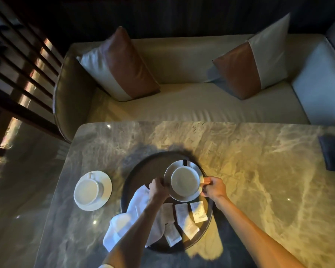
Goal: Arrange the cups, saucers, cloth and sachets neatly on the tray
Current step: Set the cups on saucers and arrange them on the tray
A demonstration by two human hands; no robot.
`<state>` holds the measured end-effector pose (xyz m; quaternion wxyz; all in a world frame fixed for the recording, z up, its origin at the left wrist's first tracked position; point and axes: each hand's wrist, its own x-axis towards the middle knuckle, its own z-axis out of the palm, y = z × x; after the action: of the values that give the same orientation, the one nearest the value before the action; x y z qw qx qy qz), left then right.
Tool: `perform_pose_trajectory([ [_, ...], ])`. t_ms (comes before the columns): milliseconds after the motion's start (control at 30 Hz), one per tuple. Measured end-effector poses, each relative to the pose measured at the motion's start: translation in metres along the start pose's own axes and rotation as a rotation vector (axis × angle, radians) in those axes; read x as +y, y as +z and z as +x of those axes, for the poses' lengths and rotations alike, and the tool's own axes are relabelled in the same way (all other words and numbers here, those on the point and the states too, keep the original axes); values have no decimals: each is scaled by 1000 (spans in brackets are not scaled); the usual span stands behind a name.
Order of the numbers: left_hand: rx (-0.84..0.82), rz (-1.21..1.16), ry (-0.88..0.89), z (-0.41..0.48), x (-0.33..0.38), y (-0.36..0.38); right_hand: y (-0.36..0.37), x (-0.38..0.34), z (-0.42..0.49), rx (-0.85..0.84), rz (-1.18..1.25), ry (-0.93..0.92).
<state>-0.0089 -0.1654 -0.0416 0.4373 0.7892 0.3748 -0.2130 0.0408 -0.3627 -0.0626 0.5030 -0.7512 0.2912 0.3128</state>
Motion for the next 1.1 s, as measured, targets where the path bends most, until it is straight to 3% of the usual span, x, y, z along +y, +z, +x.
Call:
perform_pose_trajectory([
  [367, 10, -2, 0, 10, -6, 12, -4, 3, 4, -122, 129, -12],
  [567, -55, -150, -50, 14, -9, 14, -6, 9, 5, -67, -9, -90],
  [1100, -127, -465, -12, 10, -24, 17, -1, 9, -10, 27, -105, -140],
])
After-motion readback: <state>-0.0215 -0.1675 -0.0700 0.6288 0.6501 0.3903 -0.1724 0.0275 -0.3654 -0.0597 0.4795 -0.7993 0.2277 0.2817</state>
